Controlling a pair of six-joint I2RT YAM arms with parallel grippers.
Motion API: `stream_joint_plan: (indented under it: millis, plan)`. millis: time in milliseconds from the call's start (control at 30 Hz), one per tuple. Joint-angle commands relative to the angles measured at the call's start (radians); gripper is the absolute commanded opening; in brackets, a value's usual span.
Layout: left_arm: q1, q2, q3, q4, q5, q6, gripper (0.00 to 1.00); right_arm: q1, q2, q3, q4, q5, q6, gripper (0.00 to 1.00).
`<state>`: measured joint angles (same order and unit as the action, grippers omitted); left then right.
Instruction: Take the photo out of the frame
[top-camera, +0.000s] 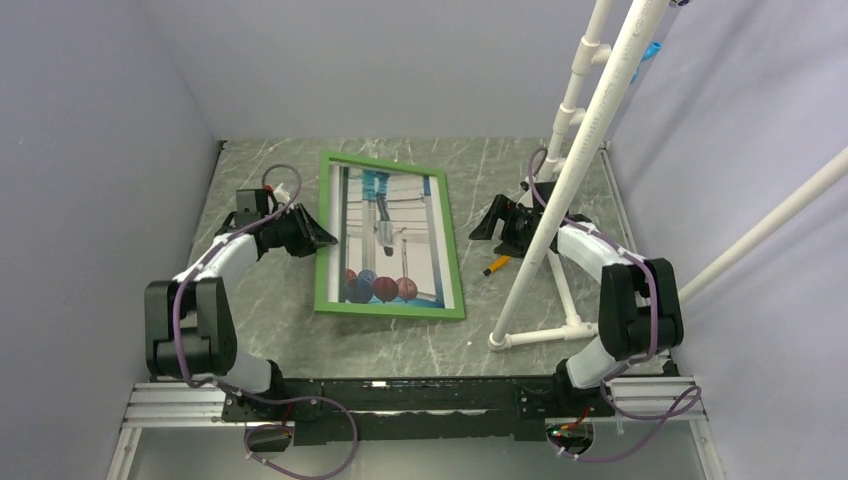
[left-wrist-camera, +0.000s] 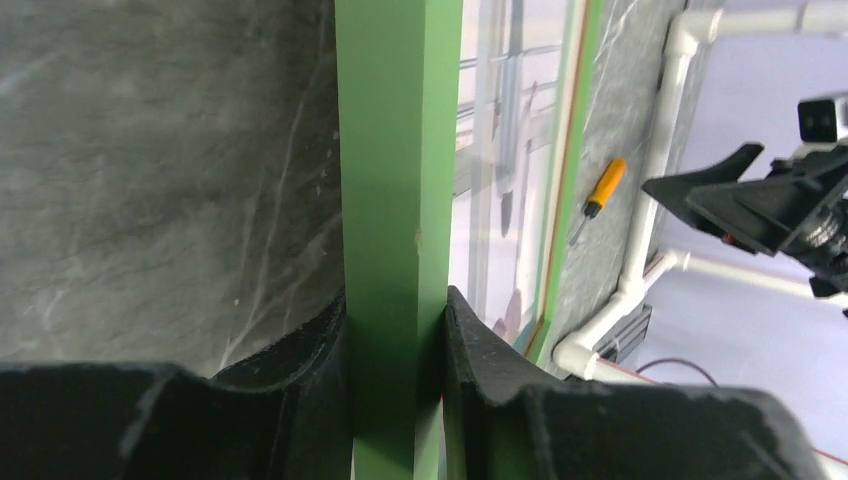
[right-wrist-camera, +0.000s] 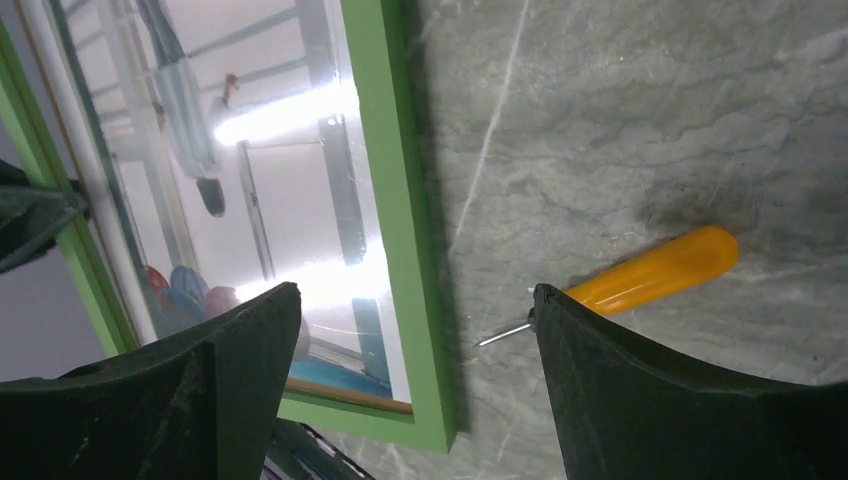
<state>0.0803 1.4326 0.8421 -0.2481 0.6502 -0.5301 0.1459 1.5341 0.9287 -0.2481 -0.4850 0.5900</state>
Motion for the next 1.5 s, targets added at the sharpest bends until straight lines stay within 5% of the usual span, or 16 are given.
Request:
stream_joint_plan:
  millis: [0, 333, 933, 1200, 1400, 1467]
  plan:
    - [-0.04, 0.101, 0.092, -0.04, 0.019, 0.112, 0.0, 0.016, 0.075, 0.037, 0.043, -0.045, -0.088, 0.87]
    - [-0.155, 0.369, 0.314, -0.111, -0.027, 0.119, 0.0, 0.057, 0.151, 0.056, 0.063, 0.064, -0.121, 0.8]
    - [-0.165, 0.394, 0.253, -0.059, -0.09, 0.052, 0.0, 0.055, 0.262, 0.147, 0.058, 0.162, -0.136, 0.62]
    - [-0.2, 0.443, 0.304, -0.112, -0.137, 0.043, 0.22, 0.056, 0.264, 0.119, 0.087, 0.204, -0.123, 0.57]
    - [-0.197, 0.387, 0.317, -0.197, -0.256, 0.084, 0.5, 0.058, 0.266, 0.109, 0.091, 0.228, -0.132, 0.57]
    - [-0.197, 0.366, 0.334, -0.24, -0.308, 0.113, 0.71, 0.06, 0.265, 0.106, 0.091, 0.236, -0.135, 0.57]
